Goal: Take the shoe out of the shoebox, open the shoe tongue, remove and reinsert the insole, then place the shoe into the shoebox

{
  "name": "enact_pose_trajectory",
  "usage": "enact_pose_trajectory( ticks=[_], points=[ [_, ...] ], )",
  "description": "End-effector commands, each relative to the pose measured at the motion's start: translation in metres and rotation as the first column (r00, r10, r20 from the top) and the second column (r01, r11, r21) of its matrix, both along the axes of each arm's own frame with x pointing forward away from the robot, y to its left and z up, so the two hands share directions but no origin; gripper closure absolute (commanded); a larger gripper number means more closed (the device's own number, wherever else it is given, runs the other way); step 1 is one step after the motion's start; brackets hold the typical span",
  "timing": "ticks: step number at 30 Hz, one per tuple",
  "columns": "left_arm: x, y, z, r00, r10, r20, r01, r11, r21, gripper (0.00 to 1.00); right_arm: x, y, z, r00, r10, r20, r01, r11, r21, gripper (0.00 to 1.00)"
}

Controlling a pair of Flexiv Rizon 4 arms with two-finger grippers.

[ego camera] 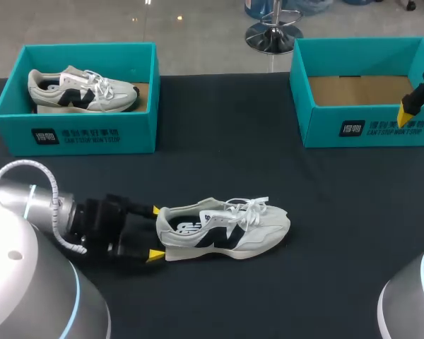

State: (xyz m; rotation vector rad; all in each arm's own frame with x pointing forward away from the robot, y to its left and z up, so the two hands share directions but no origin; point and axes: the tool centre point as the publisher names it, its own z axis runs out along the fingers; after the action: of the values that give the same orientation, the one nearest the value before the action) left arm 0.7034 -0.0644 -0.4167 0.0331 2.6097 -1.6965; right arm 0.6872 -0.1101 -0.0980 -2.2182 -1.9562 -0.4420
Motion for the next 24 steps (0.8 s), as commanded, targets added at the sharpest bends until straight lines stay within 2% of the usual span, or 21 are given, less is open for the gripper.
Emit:
enact_pose_trajectory(
  ticks=[1,8,9,10,13,19,21,24],
  points=[
    [-0.001,-0.004,-0.003,1.0,0.007,-0.005,-0.007,1.0,0.007,0.0,0.003,0.001,0.001,1.0,0.001,-0.007,-0.001,1.0,-0.002,0.0],
    [0.003,-0.006,-0.009,1.0,0.019,-0.022,-0.018,1.0,0.023,0.0,0.003,0.001,0.001,1.0,0.001,-0.007,-0.001,1.0,-0.002,0.0],
    [0.003,-0.006,-0.009,1.0,0.02,-0.023,-0.02,1.0,0.022,0.19,0.003,0.001,0.001,1.0,0.001,-0.007,-0.001,1.0,-0.002,0.0],
    [0.003,-0.006,-0.01,0.999,0.022,-0.024,-0.022,1.0,0.023,0.54,0.003,0.001,0.001,1.0,0.001,-0.007,-0.001,1.0,-0.002,0.0],
    [0.005,-0.007,-0.01,0.999,0.031,-0.026,-0.03,0.999,0.026,0.89,0.003,0.001,0.001,1.0,0.001,-0.007,-0.001,1.0,-0.002,0.0],
    [0.009,-0.009,-0.011,1.0,0.028,-0.014,-0.027,0.999,0.04,0.89,0.003,0.001,0.001,1.0,0.001,-0.007,-0.001,1.0,-0.002,0.0],
    [0.01,-0.009,-0.01,1.0,0.022,-0.006,-0.022,0.999,0.047,0.82,0.003,0.001,0.001,1.0,0.001,-0.007,-0.001,1.0,-0.002,0.0],
    [0.013,-0.01,-0.01,1.0,0.014,0.009,-0.015,0.998,0.056,0.77,0.003,0.001,0.001,1.0,0.001,-0.007,-0.001,1.0,-0.002,0.0]
  ],
)
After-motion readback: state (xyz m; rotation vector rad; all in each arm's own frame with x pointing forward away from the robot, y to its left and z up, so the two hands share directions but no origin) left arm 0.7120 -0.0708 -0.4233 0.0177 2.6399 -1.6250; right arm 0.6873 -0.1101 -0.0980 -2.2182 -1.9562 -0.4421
